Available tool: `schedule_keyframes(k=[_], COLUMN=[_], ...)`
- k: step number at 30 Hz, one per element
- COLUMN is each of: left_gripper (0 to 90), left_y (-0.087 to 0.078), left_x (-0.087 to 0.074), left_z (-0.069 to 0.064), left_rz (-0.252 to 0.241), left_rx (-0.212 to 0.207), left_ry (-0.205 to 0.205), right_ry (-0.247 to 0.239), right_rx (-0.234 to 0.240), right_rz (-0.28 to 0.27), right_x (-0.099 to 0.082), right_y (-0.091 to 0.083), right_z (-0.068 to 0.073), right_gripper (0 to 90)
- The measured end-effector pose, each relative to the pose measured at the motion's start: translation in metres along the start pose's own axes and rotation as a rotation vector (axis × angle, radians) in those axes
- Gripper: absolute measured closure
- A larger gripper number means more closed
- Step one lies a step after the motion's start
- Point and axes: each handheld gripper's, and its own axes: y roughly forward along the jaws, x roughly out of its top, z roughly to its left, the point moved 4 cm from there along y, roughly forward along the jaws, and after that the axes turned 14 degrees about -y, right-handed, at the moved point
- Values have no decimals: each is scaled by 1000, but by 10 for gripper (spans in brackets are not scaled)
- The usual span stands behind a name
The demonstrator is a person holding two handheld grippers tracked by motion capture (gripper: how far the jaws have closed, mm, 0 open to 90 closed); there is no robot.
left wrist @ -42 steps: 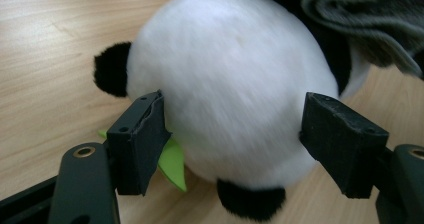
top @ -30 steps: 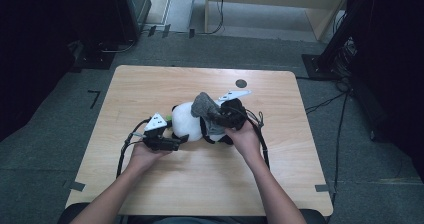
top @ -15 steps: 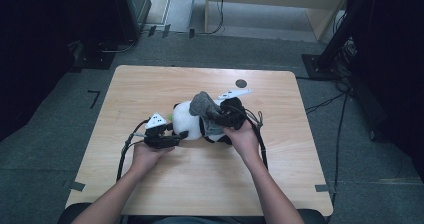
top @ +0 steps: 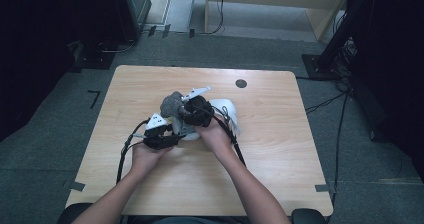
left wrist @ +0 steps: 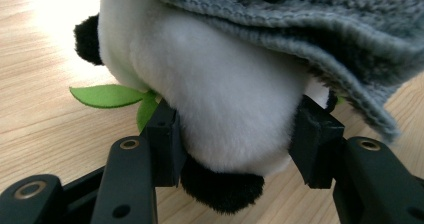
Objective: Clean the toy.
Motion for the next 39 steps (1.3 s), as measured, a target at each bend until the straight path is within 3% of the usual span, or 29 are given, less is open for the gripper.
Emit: schedule_keyframes(k=[4, 8, 16, 19, 24, 28, 32, 39], left_gripper=[476, 480, 482, 486, 490, 492, 492, 492], left_y=[0, 0, -2, -2, -2, -2, -2, -2], left_x=[0, 1, 2, 2, 3, 3, 3, 4], left_z=[0, 1, 0, 0, 1, 1, 1, 2], left_rz=[5, 13, 31, 27, 35, 33, 32, 28], left_rx=[-4, -18, -29, -32, -33, -30, -33, -38], left_ry=[-14, -38, -43, -42, -60, -52, -51, -56], right_ry=[8, 12, 63, 114, 151, 225, 278, 321], right_rx=[18, -23, -46, -34, -74, -103, -124, -178], right_rz=[1, 19, -18, -41, -57, -53, -44, -30], right_x=[-11, -28, -54, -62, -73, -88, -104, -116], right_y=[-12, -30, -63, -73, -93, -107, -110, -121], right_z=[-7, -16, -32, -37, -52, -68, -82, -101], right_gripper=[780, 780, 781, 783, 782, 785, 786, 787])
